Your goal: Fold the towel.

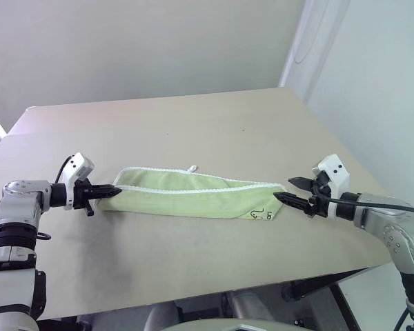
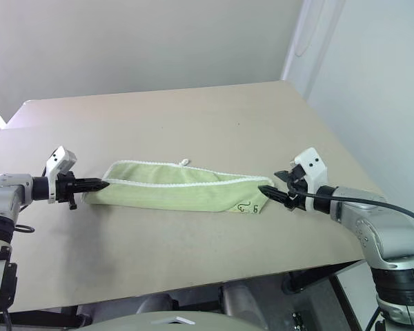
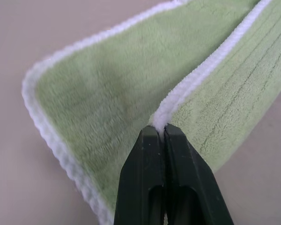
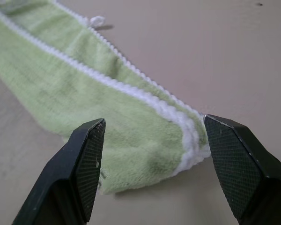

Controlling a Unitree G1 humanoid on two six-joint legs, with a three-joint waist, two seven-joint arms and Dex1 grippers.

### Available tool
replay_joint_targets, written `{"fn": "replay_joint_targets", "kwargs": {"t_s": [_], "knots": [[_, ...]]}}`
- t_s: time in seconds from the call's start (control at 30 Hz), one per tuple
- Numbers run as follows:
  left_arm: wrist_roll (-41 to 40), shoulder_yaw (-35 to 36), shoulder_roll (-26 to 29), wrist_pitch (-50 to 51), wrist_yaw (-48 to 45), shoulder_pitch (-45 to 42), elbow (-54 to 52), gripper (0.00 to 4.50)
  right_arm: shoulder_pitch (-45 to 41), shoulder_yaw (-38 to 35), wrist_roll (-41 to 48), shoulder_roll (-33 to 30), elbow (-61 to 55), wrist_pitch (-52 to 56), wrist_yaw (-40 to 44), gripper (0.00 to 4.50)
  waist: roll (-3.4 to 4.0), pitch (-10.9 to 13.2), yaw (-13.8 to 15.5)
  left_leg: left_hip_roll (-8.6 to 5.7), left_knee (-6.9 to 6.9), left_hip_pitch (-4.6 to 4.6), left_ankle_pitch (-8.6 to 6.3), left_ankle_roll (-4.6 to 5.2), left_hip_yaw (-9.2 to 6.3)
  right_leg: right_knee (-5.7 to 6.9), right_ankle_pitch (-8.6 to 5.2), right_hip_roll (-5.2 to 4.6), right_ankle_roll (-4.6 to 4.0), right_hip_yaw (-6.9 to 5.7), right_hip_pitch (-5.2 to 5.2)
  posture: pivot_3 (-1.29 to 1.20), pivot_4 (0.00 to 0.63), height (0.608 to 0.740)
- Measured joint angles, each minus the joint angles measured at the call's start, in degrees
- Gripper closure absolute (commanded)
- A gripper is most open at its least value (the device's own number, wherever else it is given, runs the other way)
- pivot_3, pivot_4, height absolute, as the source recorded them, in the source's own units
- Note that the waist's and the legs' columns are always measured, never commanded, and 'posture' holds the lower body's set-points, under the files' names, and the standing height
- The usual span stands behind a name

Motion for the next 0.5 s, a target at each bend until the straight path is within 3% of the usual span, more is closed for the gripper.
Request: {"fn": "replay_joint_targets", "kwargs": {"t_s": [0.3,0.5], "knots": [[-0.27,-0.08,-0.79,1.47,1.78,1.31,-2.95,4.49,-3.8,2.03,-4.24,0.65,10.99,-2.61,1.42,0.97,0.0,0.0,0.04,-0.01,-0.01,-0.03,0.0,0.0,0.01,-0.01,0.0,-0.01,-0.01,0.0,-0.01,0.0,0.0,0.712],[-0.36,-0.29,-0.82,2.06,2.6,1.25,-3.34,4.49,-3.79,5.17,-4.99,1.49,11.54,-2.44,3.96,0.97,0.02,0.0,-0.09,-0.01,-0.01,0.01,0.0,0.0,0.01,0.04,0.0,0.01,0.0,0.01,-0.01,0.0,0.0,0.712]]}}
